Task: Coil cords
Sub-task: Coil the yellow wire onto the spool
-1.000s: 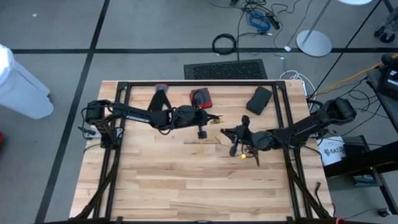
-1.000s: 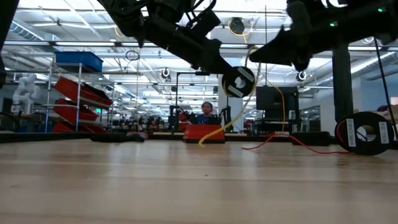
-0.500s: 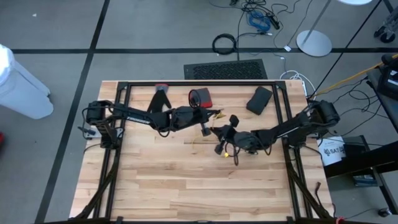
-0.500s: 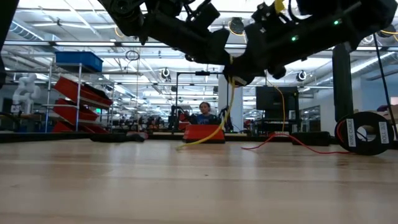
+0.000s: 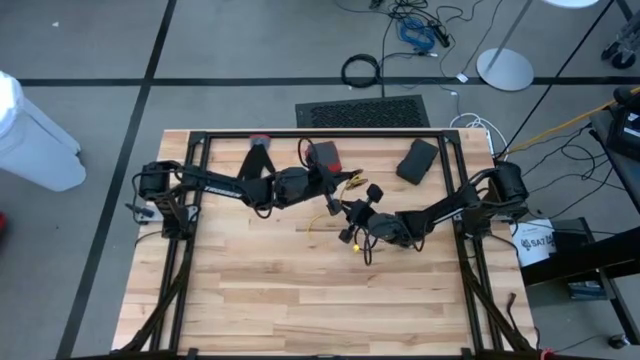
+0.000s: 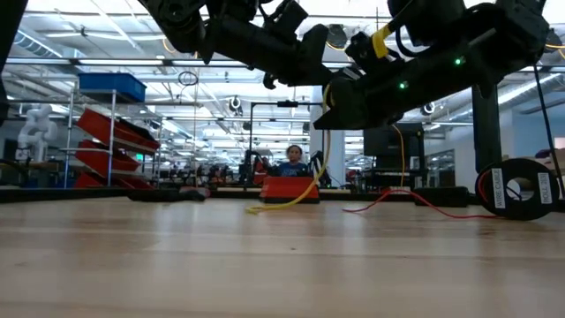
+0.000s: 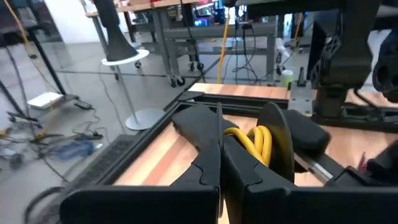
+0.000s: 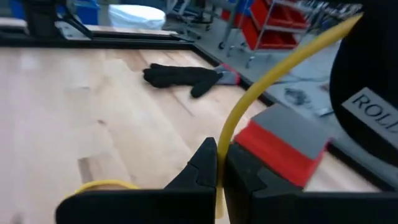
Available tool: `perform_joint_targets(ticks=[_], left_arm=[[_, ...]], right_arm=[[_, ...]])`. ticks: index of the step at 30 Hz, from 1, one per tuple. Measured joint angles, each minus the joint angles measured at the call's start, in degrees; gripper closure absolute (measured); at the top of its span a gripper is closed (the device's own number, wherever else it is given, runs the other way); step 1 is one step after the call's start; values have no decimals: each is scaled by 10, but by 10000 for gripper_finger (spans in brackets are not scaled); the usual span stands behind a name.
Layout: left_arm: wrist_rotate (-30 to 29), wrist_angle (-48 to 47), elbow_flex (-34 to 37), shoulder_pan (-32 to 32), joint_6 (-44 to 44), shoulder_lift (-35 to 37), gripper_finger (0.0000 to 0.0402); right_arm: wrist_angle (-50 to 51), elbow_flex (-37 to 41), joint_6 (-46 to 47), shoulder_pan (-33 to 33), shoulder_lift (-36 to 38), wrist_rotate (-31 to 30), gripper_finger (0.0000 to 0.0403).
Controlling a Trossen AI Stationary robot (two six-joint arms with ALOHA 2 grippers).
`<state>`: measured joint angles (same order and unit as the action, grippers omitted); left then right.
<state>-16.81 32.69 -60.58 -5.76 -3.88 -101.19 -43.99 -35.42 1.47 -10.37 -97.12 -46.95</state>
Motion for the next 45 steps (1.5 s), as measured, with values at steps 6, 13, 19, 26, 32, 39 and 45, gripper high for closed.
perform_joint_targets(ticks=[6,13,19,26,32,39,45], left_arm=[[107,19,0,-31,71,0,401],[206,25,0,-54,116,16,401],[252,21,0,-55,125,40,401],[295,8,0,-55,120,54,401],[328,-42,0,-56,88,79,401],[336,-152,1,-56,29,127,401],[340,-243,1,-56,-25,162,401]], right_arm=[[-9,0,-54,-12,0,-39,402],[-14,10,-69,-14,0,-41,402],[-41,34,-70,-14,0,-60,402],[-58,53,-70,-14,0,-71,401],[-58,68,-54,-14,1,-71,400],[-58,74,-52,-14,1,-70,399],[-52,74,-54,-14,1,-69,399]])
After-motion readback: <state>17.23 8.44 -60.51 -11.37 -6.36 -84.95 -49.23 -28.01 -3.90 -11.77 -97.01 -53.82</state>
